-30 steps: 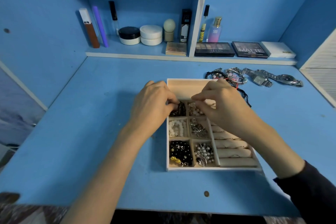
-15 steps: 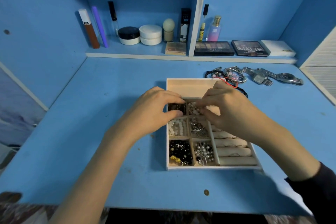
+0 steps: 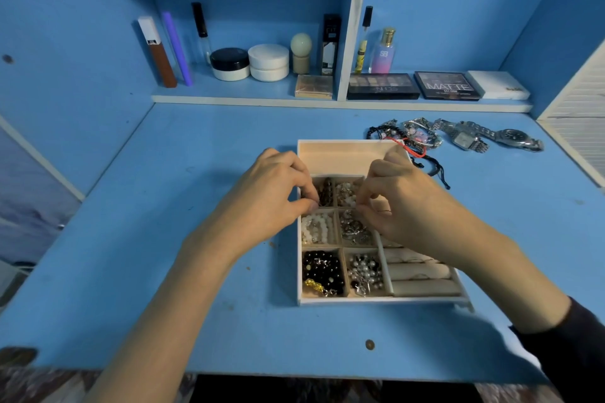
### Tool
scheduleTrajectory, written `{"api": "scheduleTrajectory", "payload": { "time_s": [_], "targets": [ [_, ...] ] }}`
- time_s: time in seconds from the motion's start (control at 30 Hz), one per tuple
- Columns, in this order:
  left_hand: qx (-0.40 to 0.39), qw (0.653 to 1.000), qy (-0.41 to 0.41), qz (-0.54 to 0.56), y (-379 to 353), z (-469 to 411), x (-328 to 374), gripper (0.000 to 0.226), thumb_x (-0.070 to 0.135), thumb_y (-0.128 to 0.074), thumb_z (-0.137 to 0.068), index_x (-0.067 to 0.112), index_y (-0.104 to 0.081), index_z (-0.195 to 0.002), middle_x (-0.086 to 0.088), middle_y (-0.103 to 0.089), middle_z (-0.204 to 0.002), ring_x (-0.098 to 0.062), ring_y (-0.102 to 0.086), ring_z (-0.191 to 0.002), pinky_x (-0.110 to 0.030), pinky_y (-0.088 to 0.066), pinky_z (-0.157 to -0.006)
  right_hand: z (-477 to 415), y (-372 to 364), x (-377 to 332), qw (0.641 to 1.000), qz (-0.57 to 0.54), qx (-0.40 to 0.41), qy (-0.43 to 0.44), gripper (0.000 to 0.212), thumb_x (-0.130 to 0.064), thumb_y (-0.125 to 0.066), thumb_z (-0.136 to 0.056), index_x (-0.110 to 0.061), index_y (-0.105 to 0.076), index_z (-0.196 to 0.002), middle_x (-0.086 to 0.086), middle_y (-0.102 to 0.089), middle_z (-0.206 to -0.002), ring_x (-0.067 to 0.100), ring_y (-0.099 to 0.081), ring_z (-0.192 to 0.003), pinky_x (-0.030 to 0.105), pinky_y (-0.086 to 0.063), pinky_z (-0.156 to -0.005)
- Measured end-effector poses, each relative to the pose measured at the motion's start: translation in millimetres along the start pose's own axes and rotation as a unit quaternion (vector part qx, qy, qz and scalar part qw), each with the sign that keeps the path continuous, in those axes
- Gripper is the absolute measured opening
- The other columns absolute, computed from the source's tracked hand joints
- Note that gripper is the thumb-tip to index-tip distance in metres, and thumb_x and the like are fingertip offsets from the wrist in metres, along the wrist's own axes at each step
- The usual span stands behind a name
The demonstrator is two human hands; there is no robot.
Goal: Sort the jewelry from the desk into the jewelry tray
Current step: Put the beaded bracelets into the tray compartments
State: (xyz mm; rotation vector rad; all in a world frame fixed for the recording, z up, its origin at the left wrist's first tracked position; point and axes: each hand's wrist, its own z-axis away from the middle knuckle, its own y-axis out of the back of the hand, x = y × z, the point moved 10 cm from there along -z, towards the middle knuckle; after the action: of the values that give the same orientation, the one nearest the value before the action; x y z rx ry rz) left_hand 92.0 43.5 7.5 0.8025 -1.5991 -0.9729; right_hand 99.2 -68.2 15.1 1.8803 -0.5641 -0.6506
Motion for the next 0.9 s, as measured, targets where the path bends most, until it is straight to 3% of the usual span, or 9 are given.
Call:
{"api": "scheduleTrajectory", "payload": {
  "time_s": [0.1, 0.2, 0.3, 0.43, 0.63, 0.9],
  "targets": [
    [-0.007, 1.0, -0.007, 0.017, 2.2, 6.3, 6.0, 0.004, 0.038, -0.066, -0.079, 0.035, -0.065, -0.082, 0.02, -0.051, -0.091, -0.001, -0.036, -0.091, -0.019, -0.028, -0.075, 4.3, 4.3, -1.4, 1.0, -0.021, 0.005, 0.001, 0.009, -0.016, -0.072, -0.076, -0.012, -0.065, -0.072, -0.001, -0.056, -0.069, 0.02, -0.045, -0.074, 0.031, -0.041, -0.065],
    [-0.061, 0.997, -0.023, 0.044, -3.7, 16.4, 15.7, 0.005, 0.042, -0.068, -0.076, 0.037, -0.066, -0.074, 0.017, -0.062, -0.079, 0.0, -0.049, -0.08, -0.017, -0.035, -0.064, 12.5, 4.0, -6.6, 0.996, -0.078, -0.028, 0.016, 0.012, -0.029, -0.063, -0.076, -0.018, -0.064, -0.07, -0.007, -0.053, -0.069, 0.013, -0.042, -0.072, 0.026, -0.038, -0.067],
    [-0.104, 0.994, -0.021, 0.035, -12.8, 23.5, 19.6, 0.004, 0.04, -0.069, -0.076, 0.037, -0.068, -0.074, 0.016, -0.063, -0.071, 0.0, -0.054, -0.073, -0.022, -0.044, -0.067, 20.8, -5.4, -14.1, 0.992, -0.084, -0.086, 0.036, 0.013, -0.036, -0.061, -0.074, -0.024, -0.066, -0.073, -0.009, -0.051, -0.072, 0.009, -0.039, -0.074, 0.024, -0.036, -0.068],
    [-0.11, 0.994, -0.016, -0.005, -16.8, 24.6, 18.9, 0.004, 0.037, -0.069, -0.078, 0.033, -0.071, -0.079, 0.022, -0.054, -0.062, 0.006, -0.049, -0.065, -0.014, -0.034, -0.058, 22.6, -8.8, -17.6, 0.993, -0.057, -0.091, 0.044, 0.009, -0.03, -0.063, -0.07, -0.024, -0.068, -0.073, -0.008, -0.051, -0.072, 0.011, -0.039, -0.075, 0.026, -0.038, -0.065],
    [-0.107, 0.994, -0.016, 0.002, -17.8, 25.7, 19.1, 0.006, 0.035, -0.07, -0.078, 0.031, -0.073, -0.08, 0.023, -0.05, -0.058, 0.013, -0.047, -0.066, -0.006, -0.033, -0.057, 22.8, -6.7, -20.2, 0.993, -0.059, -0.076, 0.061, 0.007, -0.025, -0.063, -0.071, -0.021, -0.069, -0.072, -0.01, -0.051, -0.071, 0.004, -0.03, -0.076, 0.017, -0.028, -0.067],
    [-0.108, 0.993, 0.004, 0.039, -14.3, 22.3, 18.6, 0.006, 0.04, -0.069, -0.077, 0.035, -0.069, -0.08, 0.022, -0.058, -0.063, 0.009, -0.049, -0.069, -0.006, -0.037, -0.058, 22.8, -2.6, -15.5, 0.991, -0.103, -0.071, 0.039, 0.01, -0.031, -0.063, -0.076, -0.021, -0.068, -0.077, -0.008, -0.053, -0.072, 0.009, -0.043, -0.074, 0.023, -0.038, -0.068]
  ]
}}
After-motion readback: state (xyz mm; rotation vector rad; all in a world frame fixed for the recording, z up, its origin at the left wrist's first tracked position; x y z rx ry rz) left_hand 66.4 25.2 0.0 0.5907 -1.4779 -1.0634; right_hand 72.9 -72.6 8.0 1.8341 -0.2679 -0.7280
